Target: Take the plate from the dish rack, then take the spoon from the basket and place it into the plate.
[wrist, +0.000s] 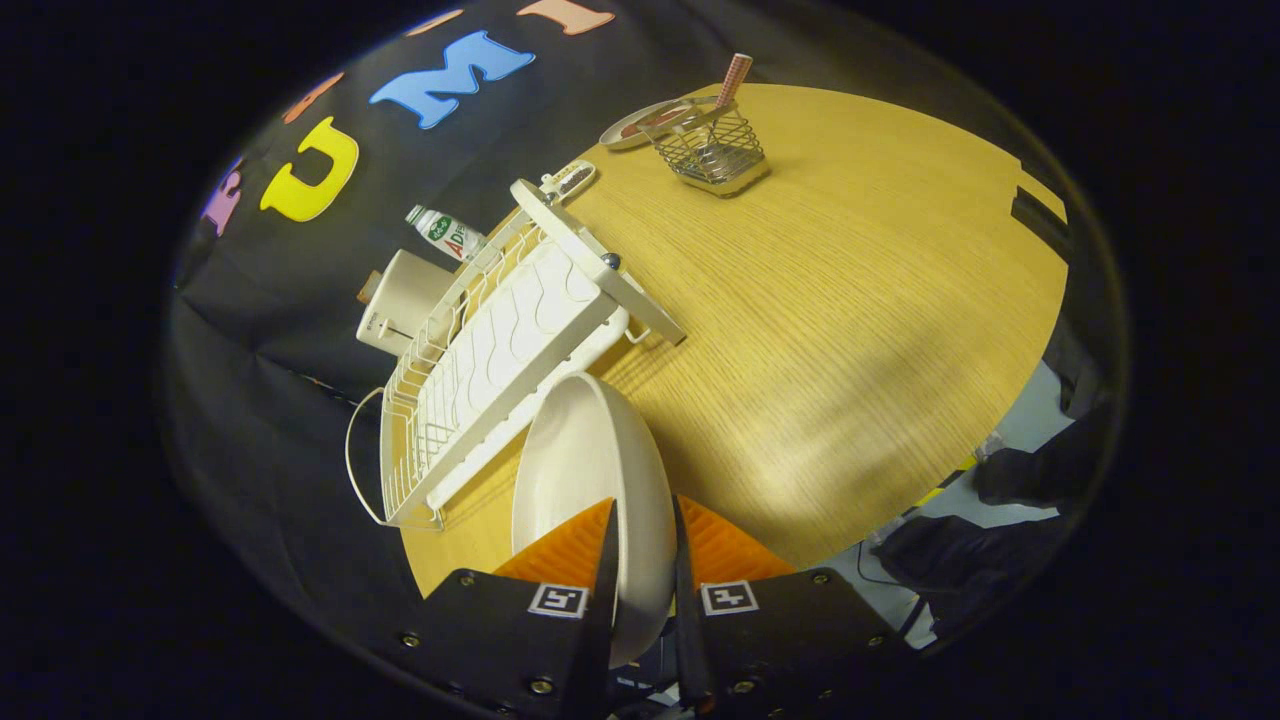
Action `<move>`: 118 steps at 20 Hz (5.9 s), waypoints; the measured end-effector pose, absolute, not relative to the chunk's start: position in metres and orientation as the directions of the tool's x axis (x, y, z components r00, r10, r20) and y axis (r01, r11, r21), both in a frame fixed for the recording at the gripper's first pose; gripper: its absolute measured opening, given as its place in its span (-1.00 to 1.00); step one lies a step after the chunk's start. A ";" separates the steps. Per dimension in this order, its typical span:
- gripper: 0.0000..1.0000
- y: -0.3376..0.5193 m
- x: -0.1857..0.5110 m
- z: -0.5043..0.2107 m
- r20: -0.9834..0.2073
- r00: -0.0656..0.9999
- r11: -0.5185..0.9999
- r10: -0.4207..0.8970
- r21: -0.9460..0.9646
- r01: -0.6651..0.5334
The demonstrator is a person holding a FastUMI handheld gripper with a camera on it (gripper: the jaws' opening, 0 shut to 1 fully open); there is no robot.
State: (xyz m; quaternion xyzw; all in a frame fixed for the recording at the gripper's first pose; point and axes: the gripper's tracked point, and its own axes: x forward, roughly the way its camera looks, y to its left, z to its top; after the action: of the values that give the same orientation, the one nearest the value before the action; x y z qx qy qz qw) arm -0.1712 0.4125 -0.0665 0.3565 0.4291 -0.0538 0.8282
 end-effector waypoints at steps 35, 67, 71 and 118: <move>-0.15 0.185 -0.013 0.051 -0.465 0.848 0.621 -0.255 0.593 0.513; -0.90 0.148 0.018 0.057 -0.440 0.832 0.667 -0.338 0.512 0.541; -0.90 0.144 0.010 0.086 -0.395 0.844 0.718 -0.362 0.460 0.523; -0.90 0.512 -0.145 0.046 -0.539 0.822 0.980 0.184 0.041 -0.193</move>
State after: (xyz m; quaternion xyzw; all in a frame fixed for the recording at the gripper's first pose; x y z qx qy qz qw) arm -0.1446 0.5119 0.0462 -0.0076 0.2818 0.0988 0.9543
